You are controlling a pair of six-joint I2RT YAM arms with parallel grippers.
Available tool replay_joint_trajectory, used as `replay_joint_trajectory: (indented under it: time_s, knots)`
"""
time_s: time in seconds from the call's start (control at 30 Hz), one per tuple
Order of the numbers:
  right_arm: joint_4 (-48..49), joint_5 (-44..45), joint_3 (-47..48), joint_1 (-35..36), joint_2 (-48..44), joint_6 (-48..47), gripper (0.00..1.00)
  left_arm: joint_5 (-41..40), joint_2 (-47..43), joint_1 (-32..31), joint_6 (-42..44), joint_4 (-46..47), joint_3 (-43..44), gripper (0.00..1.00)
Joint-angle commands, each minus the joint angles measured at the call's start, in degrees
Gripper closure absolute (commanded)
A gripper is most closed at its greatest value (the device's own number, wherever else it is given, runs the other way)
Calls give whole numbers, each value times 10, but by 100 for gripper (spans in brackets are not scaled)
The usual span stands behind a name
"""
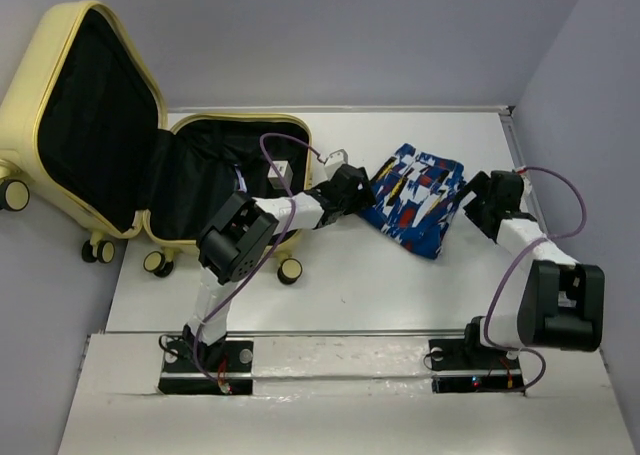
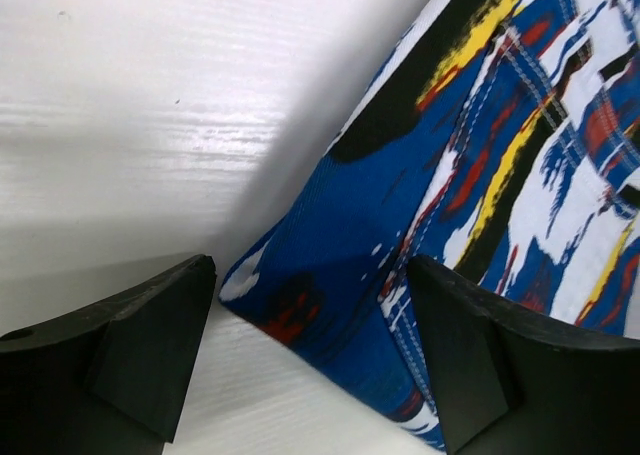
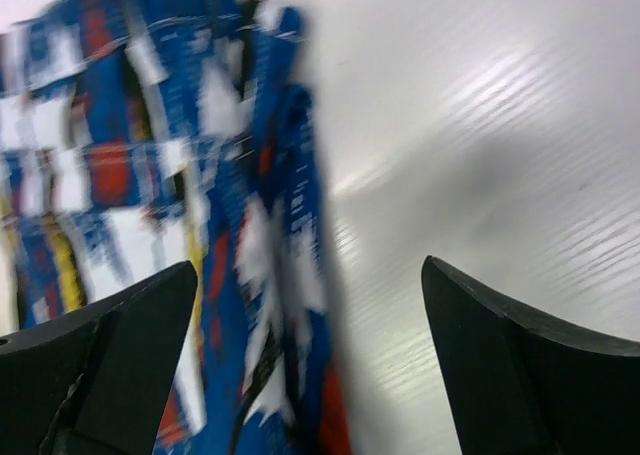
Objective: Pack the luggage
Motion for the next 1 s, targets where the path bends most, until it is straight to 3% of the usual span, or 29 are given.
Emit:
replay_joint_trajectory:
  time_s: [0.0, 0.17, 0.23, 0.37, 0.47, 0.53, 0.57, 0.67, 0.7, 0.83, 0.97]
  knots:
    - [66, -87, 39, -26, 95, -19, 0, 16, 28, 3, -12, 21, 13, 12]
    - [133, -167, 61, -26, 215, 3, 0, 39, 39, 3, -14, 40, 9, 15]
    - [144, -181, 79, -26, 269, 18, 16, 48, 41, 5, -17, 48, 6, 19]
    - [157, -235, 104, -26, 296, 53, 23, 68, 41, 10, -20, 73, -8, 33]
    - [186, -300, 117, -26, 342, 95, 26, 84, 42, 14, -24, 89, -13, 52]
    - [228, -306, 108, -26, 351, 113, 38, 89, 43, 15, -21, 95, -13, 61]
    - [236, -315, 106, -26, 353, 124, 51, 97, 43, 17, -20, 97, -13, 69]
    - [277, -359, 107, -26, 366, 154, 77, 118, 44, 18, -14, 108, -10, 83]
    - [351, -374, 83, -26, 364, 169, 89, 127, 44, 18, -13, 113, -9, 93]
    - [451, -413, 47, -26, 334, 205, 93, 152, 17, 17, -6, 135, -18, 94]
    - [468, -420, 28, -26, 260, 208, 93, 154, -59, 17, 17, 139, -30, 94]
